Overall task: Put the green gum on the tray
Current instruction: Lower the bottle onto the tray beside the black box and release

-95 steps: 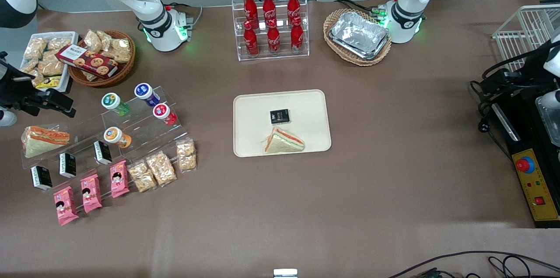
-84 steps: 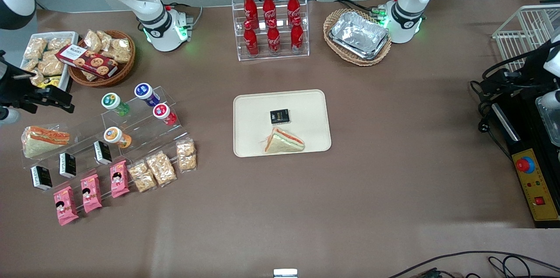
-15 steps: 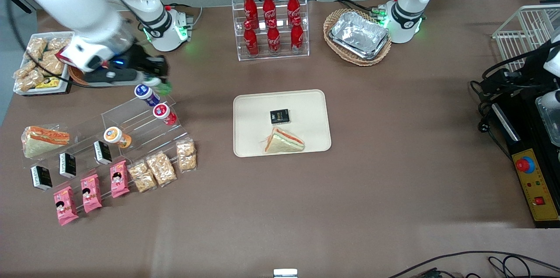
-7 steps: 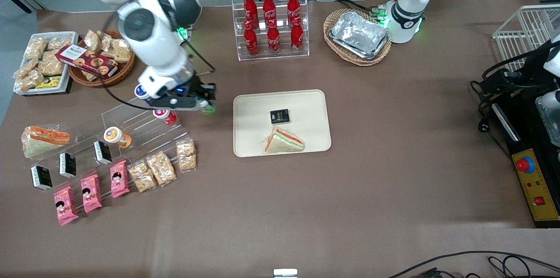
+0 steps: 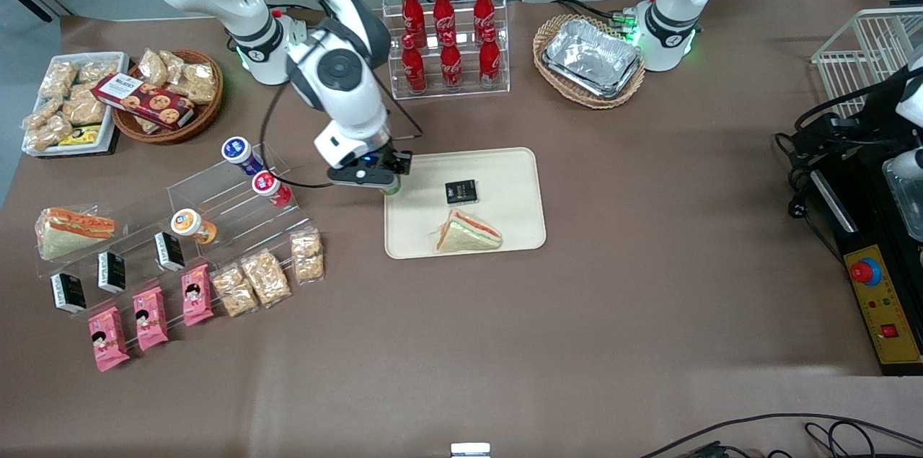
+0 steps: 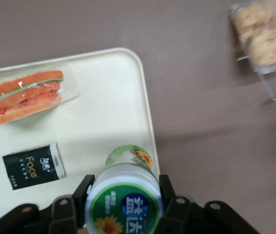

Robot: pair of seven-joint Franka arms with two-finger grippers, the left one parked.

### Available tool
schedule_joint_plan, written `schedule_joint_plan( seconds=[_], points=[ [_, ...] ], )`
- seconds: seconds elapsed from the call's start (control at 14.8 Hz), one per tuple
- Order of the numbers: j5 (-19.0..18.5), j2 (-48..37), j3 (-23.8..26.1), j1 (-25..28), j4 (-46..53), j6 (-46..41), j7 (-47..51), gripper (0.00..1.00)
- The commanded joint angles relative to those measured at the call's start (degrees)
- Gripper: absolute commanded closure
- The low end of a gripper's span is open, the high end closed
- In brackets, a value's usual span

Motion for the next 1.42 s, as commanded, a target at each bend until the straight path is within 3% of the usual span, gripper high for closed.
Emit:
schedule_joint_plan(
  seconds=[0.0, 0.2, 0.41, 0.47, 0.54, 0.61, 0.68, 0.81, 1.15, 1.36],
  points=[
    [-1.5, 5.1, -0.7, 2.2, -0.6, 7.0, 2.9, 0.48],
    [-1.5, 9.2, -0.6, 3.2, -2.0, 14.0, 3.1, 0.48],
    [-1.5, 11.1, -0.7, 3.6, -2.0, 15.7, 3.6, 0.47],
    [-1.4, 11.4, -0.7, 3.7, -2.0, 15.7, 3.7, 0.36],
    [-1.4, 11.5, -0.7, 3.7, -1.9, 15.7, 3.7, 0.12],
    [-1.4, 11.5, -0.7, 3.8, -1.9, 15.7, 3.7, 0.03],
    [-1.4, 11.4, -0.7, 3.6, -1.8, 15.4, 3.6, 0.0],
    [-1.6, 10.1, -0.9, 3.7, -1.8, 14.6, 2.7, 0.0],
    [-1.7, -2.3, -2.1, -0.6, 0.4, -0.2, -2.9, 0.0],
    [-1.7, -5.2, -2.1, -7.1, 7.6, -12.0, -10.6, 0.0]
  ],
)
